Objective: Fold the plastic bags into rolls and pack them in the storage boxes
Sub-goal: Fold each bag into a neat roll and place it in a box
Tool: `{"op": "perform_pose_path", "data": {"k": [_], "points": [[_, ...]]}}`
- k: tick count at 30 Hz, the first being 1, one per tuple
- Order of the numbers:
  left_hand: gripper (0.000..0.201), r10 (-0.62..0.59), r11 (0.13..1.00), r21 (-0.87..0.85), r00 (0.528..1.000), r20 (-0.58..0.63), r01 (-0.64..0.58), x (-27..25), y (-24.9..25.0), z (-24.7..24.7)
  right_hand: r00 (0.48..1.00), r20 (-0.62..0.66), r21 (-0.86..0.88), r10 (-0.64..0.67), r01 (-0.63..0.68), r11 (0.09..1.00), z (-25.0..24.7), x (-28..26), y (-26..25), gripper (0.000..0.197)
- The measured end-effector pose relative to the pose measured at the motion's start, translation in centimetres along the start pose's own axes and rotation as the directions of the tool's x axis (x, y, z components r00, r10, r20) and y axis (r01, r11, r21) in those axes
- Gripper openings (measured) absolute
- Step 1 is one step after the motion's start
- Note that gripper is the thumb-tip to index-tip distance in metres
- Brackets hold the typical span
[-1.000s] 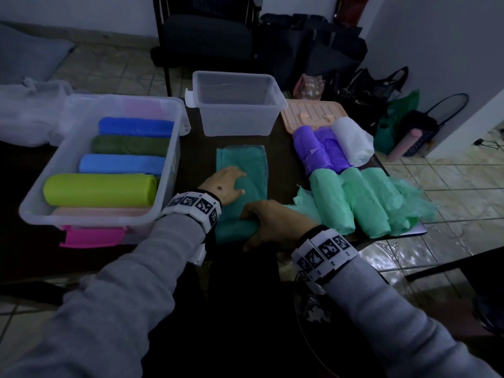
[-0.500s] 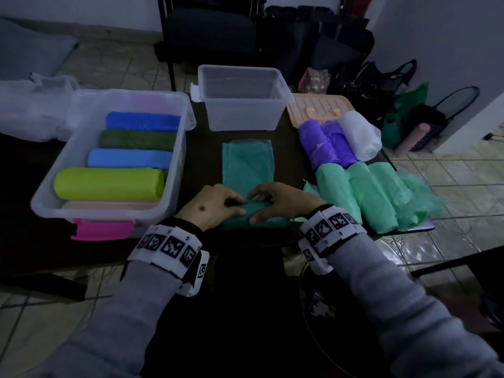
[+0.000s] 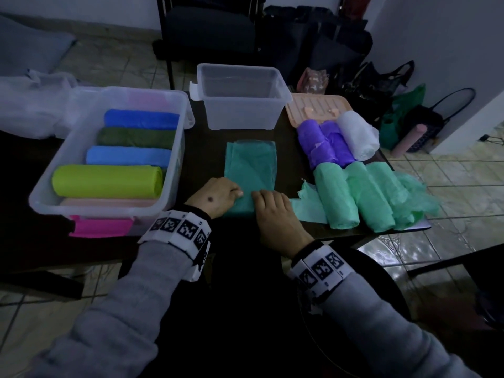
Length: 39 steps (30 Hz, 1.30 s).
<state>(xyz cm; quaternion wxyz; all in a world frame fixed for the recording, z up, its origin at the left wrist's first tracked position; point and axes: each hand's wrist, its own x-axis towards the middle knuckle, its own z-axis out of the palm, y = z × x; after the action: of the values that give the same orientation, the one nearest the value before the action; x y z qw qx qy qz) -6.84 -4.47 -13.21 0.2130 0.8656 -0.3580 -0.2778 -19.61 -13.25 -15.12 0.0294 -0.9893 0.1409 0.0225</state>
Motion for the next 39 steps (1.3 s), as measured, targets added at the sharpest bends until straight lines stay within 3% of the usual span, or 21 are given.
{"op": "perform_pose_path", "data": {"k": [2,3,7,11,14,18,21,26,29,33,39], "points": [[0.024,0.053,0.998,-0.019,0.990,-0.130,-0.056,-0.3,0.0,0.0,0.992,0.129,-0.012,-0.002,0.004,1.000,-0.3,0.5,0.1,0.068],[0.025,0.084,0.996,-0.021,0.985,-0.152,-0.088,-0.5,0.0,0.0,0.991,0.133,-0.017,-0.002,0.004,1.000,-0.3,0.8,0.4,0.072],[0.060,0.128,0.989,0.077,0.992,-0.017,-0.126,-1.1,0.0,-0.3,0.987,0.157,0.036,0.022,-0.028,0.999,-0.9,2.3,0.8,0.070],[0.066,0.088,0.989,0.118,0.996,0.002,-0.087,-0.7,0.1,-0.6,0.971,0.238,0.077,0.016,-0.036,0.996,-1.6,3.2,1.4,0.068],[0.067,0.048,0.989,0.141,0.998,0.039,-0.053,-0.5,0.7,-0.9,0.985,0.164,0.037,-0.050,0.044,0.998,-1.7,2.6,1.6,0.070],[0.063,-0.006,0.990,0.143,0.997,0.082,-0.005,-0.6,1.5,-0.7,0.995,-0.047,-0.026,-0.090,0.089,0.996,-1.6,0.4,0.6,0.047],[0.061,-0.027,0.988,0.151,0.986,0.165,0.002,-0.7,1.7,-0.4,0.997,-0.053,0.011,-0.059,0.060,0.998,-1.2,-0.5,0.1,0.040],[0.056,-0.011,0.995,0.101,0.975,0.223,-0.012,-0.7,1.3,-0.9,0.996,0.050,0.065,-0.073,0.069,0.995,-2.0,0.0,0.7,0.045],[0.066,-0.020,0.999,0.043,0.994,0.104,0.016,-0.8,1.0,-1.1,0.985,0.166,0.076,-0.055,0.042,0.996,-2.9,1.5,1.0,0.051],[0.040,0.074,0.997,0.038,0.994,-0.085,-0.071,-1.5,1.1,-0.7,0.934,0.356,0.121,-0.032,-0.012,0.993,-3.9,3.8,1.5,0.058],[0.058,0.080,0.988,0.140,0.995,-0.065,-0.070,-1.5,1.3,0.1,0.871,0.488,0.209,-0.065,-0.045,0.977,-4.5,6.1,2.9,0.050]]}}
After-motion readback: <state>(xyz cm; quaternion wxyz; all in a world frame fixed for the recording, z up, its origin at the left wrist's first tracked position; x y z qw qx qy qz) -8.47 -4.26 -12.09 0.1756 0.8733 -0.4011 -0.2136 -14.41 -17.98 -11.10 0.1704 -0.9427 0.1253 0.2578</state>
